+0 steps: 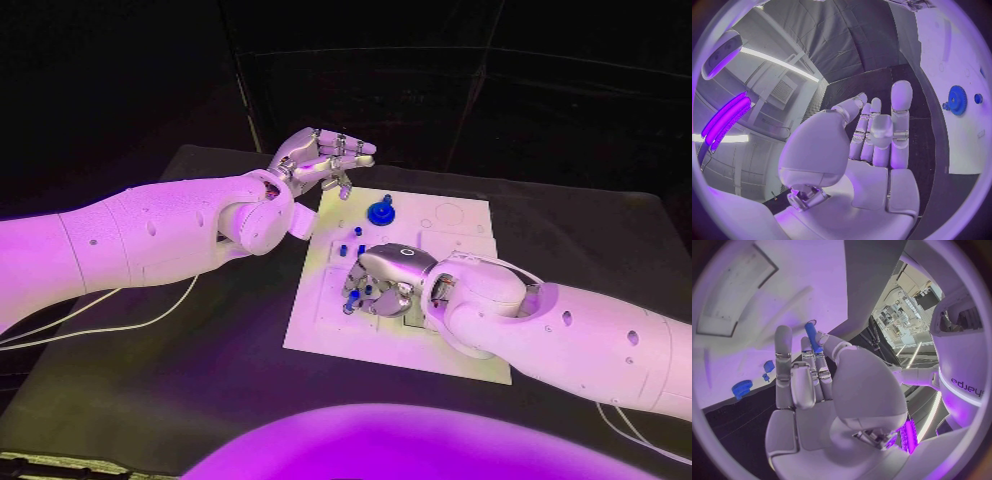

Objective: Assemble the parts on the task board

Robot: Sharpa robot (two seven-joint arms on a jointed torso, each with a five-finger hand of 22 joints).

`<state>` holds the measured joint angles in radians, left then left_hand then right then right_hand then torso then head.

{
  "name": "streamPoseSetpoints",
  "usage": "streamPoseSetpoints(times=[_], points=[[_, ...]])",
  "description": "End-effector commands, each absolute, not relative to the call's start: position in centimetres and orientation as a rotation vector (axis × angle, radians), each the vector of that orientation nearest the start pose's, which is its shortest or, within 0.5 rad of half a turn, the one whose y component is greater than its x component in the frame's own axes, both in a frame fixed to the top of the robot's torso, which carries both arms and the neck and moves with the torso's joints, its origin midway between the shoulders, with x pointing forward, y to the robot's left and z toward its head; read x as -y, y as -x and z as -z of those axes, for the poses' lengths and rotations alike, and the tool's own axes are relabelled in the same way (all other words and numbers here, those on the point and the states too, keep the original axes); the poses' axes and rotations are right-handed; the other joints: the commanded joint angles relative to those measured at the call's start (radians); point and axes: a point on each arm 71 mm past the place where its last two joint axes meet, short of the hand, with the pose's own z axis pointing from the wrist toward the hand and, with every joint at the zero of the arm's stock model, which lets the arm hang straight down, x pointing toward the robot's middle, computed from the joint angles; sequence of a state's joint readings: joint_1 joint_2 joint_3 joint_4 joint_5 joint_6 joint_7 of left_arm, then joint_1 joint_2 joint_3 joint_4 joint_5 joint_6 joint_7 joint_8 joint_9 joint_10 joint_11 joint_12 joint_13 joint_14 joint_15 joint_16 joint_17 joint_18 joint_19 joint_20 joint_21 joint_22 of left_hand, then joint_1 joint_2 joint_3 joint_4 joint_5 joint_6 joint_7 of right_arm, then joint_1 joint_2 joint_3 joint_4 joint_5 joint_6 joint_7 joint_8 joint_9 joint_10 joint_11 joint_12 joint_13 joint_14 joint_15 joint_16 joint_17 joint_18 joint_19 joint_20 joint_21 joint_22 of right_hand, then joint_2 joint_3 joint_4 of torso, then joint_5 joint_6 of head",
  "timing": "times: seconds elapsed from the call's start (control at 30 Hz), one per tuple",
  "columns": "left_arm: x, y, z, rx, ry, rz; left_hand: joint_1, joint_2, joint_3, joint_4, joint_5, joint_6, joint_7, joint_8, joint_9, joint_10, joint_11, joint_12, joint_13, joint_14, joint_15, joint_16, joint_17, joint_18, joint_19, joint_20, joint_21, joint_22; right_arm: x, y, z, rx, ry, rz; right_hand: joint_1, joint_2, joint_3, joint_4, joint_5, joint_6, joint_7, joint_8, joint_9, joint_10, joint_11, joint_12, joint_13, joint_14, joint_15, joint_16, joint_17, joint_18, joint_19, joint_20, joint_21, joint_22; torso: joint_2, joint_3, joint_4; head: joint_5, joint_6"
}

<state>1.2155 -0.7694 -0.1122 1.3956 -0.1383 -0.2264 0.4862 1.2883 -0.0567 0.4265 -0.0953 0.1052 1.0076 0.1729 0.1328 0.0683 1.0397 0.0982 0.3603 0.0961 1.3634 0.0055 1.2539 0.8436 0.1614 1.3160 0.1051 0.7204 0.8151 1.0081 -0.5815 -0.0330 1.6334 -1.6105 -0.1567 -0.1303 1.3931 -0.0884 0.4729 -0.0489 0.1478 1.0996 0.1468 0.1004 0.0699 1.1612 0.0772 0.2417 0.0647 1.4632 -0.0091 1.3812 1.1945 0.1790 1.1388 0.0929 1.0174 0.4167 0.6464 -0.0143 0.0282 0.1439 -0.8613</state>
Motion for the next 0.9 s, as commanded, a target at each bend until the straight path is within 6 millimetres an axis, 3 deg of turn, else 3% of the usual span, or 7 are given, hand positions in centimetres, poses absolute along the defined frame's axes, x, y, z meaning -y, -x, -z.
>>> streamPoseSetpoints(times=[0.03, 0.9], points=[[-20.14, -50.31, 19.43, -1.461, 0.883, 1.582, -0.001, 0.002, 0.000, 0.000, 0.002, -0.009, 0.000, 0.003, 0.000, -0.006, 0.000, 0.005, 0.001, -0.001, 0.005, 0.002, -0.001, 0.006, -0.001, 0.001, -0.003, -0.001, 3.77, -38.75, 25.64, -1.863, 0.507, -0.956, -0.009, 0.003, 0.005, 0.000, 0.005, 0.002, 0.004, 0.005, 0.001, 0.006, -0.002, -0.004, 0.001, 0.041, -0.001, -0.001, -0.001, 0.006, -0.007, -0.002, 0.003, 0.001, 0.000, 0.0002, 0.0002, 0.002, -0.002], [-20.17, -50.30, 19.41, -1.461, 0.883, 1.582, -0.001, 0.002, 0.000, 0.000, 0.002, -0.009, 0.000, 0.003, 0.000, -0.006, 0.000, 0.005, 0.001, -0.001, 0.005, 0.002, -0.001, 0.006, -0.001, 0.001, -0.003, -0.001, 3.74, -38.53, 25.61, -1.834, 0.495, -0.979, -0.011, 0.005, 0.006, 0.000, 0.004, 0.005, 0.003, 0.005, 0.001, 0.009, -0.003, -0.005, 0.002, 0.040, -0.001, -0.003, -0.004, 0.006, -0.009, -0.002, 0.003, 0.002, 0.001, -0.0001, 0.0004, 0.001, 0.000]])
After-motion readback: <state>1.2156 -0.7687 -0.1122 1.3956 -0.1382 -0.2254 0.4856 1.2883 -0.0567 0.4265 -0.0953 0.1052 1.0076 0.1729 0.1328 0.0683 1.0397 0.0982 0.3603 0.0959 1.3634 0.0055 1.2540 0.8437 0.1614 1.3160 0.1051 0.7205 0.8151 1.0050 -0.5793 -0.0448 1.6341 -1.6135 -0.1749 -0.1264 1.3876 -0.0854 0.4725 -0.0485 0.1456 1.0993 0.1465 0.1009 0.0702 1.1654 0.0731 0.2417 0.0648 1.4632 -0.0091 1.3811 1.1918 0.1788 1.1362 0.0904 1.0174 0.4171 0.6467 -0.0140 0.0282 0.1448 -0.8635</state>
